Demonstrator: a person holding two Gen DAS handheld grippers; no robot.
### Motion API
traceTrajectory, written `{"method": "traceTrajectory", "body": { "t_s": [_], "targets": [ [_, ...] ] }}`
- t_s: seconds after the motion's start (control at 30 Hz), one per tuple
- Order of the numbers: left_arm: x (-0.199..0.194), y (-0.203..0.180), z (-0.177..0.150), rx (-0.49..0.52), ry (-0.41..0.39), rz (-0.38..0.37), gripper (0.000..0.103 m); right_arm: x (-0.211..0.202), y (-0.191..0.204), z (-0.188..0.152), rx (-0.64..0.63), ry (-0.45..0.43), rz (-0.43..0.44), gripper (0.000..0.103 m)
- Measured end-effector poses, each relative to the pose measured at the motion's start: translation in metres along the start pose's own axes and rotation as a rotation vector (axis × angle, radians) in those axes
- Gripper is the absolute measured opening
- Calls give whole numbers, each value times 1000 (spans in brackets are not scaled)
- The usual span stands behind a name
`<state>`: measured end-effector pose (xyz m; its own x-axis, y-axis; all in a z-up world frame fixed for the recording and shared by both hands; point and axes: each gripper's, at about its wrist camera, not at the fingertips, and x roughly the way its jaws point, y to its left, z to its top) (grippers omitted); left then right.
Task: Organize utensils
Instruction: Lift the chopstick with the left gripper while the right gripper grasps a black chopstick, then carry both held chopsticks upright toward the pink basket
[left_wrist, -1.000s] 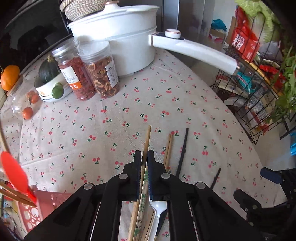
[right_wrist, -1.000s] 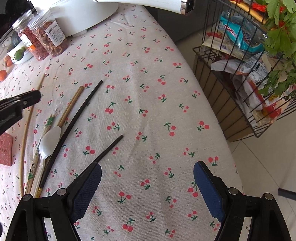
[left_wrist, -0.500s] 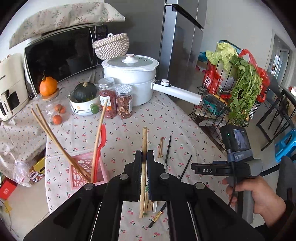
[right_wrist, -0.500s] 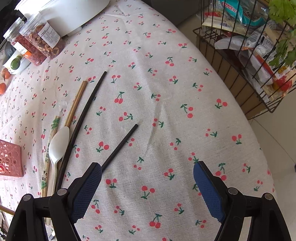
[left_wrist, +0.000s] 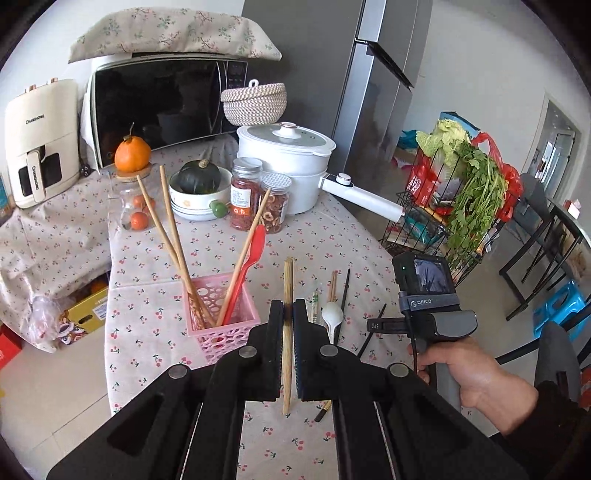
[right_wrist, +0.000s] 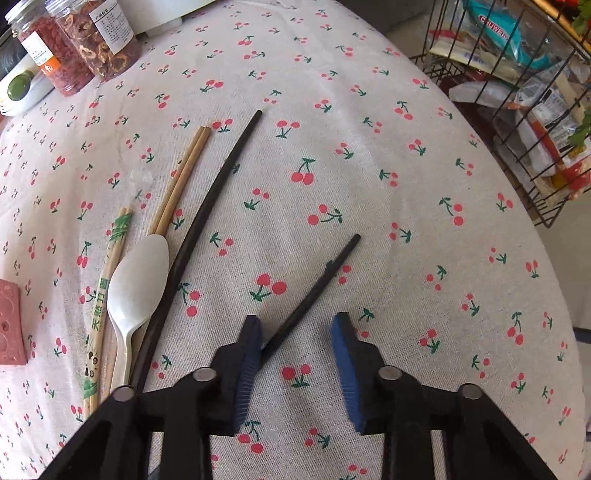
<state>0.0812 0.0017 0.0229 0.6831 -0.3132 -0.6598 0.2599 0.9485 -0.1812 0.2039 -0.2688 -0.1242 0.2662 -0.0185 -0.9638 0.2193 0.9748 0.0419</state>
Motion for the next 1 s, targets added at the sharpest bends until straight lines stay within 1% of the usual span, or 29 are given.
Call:
{"method": "traceTrajectory", "body": {
  "t_s": [0.07,0.13,0.23,0.33,0.47,0.6,0.77,1.0],
  "targets": [
    [-1,9,-2,-14,7,1,4,-1,0,0,5,-9,9,15],
    [-4,17,-3,-28,8,0,4,-2,-1,3,16,-18,39,8],
    [-9,27,-6,-44,4,2,4,-5,-12,3,45,-25,112,5],
    [-16,34,-7,-48,-11,14,4,-18,-18,2,57,-61,154,5],
    [-29,41,-8,-58,-40,20,4,-55,-26,-3,59,-158,242,5],
    [-45,44,-6,-62,-84,22,4,-102,-26,-14,18,-280,326,4],
    [-67,49,1,-87,-153,17,4,-154,-20,-31,-63,-429,354,4],
    [-96,54,15,-116,-283,22,4,-206,-8,-46,-134,-598,397,4]
  ]
}}
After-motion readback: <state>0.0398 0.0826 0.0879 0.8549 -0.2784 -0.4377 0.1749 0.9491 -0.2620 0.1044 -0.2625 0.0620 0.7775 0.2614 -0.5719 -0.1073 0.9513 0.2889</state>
